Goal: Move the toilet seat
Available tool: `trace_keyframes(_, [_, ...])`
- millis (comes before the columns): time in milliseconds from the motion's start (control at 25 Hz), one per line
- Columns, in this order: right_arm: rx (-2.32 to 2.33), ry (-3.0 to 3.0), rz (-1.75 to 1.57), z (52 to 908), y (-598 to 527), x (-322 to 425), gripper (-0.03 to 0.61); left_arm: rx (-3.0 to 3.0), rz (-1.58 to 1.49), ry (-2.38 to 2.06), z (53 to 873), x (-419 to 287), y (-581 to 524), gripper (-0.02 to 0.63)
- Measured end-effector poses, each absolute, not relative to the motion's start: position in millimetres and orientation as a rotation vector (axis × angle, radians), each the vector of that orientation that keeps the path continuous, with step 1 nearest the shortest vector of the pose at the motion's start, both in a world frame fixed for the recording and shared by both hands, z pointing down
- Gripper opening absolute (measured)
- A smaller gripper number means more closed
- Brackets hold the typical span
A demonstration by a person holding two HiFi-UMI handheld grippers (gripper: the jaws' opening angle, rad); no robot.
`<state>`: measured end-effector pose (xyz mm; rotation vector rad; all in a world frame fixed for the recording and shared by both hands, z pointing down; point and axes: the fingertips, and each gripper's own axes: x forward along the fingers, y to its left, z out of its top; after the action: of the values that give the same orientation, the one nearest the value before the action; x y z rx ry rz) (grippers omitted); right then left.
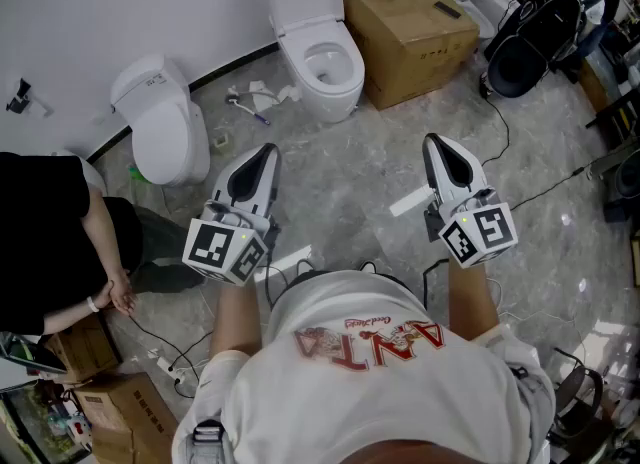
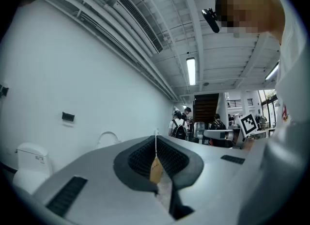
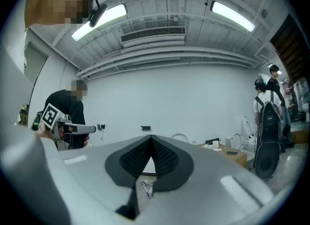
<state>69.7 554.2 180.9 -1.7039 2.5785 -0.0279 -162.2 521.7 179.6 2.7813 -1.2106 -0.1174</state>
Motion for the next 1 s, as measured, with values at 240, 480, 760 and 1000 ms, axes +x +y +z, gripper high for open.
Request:
trace_keyframes(240, [-1.704,2.569,-0.038,180.7,557.2,69.1,0.002,2.792,-0.133,-1.201,183.3,-161.3,525.7,0.015])
trace_keyframes(480, [-1.673,2.596,-0.023,178.9,558.1,59.1,0.002,2.793,-0.131,-1.208,182.7,-163.8,527.2,0.015])
trace_keyframes(760, [-1.651,2.562,0.004,170.2,555.8,55.9,0.003,2.794,-0.123,-1.207,181.3,-165.4,527.2,0.015])
trace_keyframes(1000, [-1.652,2.546,-0.052,174.6,554.6,54.5,0.003,2.783,-0.106,-1.196,182.0,-170.1,525.5,0.015])
